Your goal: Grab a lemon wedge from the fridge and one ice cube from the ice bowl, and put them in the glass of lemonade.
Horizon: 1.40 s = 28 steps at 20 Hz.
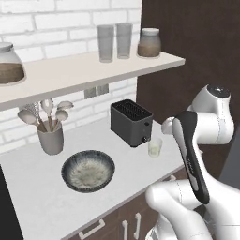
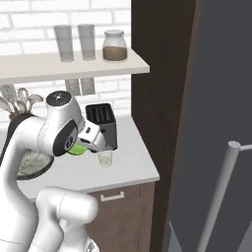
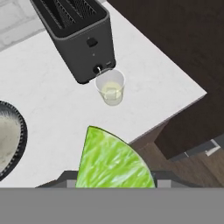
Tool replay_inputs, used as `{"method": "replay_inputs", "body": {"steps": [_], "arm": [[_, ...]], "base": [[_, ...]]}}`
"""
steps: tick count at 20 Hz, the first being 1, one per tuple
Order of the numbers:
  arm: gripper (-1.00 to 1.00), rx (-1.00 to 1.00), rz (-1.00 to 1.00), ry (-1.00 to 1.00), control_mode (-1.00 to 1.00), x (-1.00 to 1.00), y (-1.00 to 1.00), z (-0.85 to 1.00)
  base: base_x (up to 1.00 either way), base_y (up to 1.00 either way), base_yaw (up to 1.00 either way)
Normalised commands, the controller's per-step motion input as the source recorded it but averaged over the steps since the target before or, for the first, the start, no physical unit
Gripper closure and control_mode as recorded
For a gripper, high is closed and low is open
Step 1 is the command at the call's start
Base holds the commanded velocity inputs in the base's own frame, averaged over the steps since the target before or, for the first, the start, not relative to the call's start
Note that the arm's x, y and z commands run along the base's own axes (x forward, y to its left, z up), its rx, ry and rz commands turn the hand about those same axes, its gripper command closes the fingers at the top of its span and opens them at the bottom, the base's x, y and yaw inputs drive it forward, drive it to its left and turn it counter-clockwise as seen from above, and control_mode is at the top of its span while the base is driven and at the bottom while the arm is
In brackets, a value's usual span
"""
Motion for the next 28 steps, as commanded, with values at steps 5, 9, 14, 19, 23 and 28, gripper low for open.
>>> {"method": "replay_inputs", "body": {"steps": [5,9,14,19,23,28], "arm": [[1.0,0.0,0.0,0.0,1.0,0.0,0.0,0.0],[1.0,0.0,0.0,0.0,-1.0,0.31,0.11,-0.03],[1.0,0.0,0.0,0.0,-1.0,0.8,0.21,-0.35],[1.0,-0.02,0.0,0.0,-1.0,0.73,0.04,-0.49],[1.0,-0.16,0.0,0.04,-1.0,0.33,0.02,-0.46],[1.0,-0.04,0.0,0.09,-1.0,0.28,-0.01,-0.38]], "base": [[0.31,0.13,0.0],[0.15,0.04,0.0],[0.0,0.0,0.0],[0.0,0.0,0.0],[0.0,0.0,0.0],[0.0,0.0,0.0]]}}
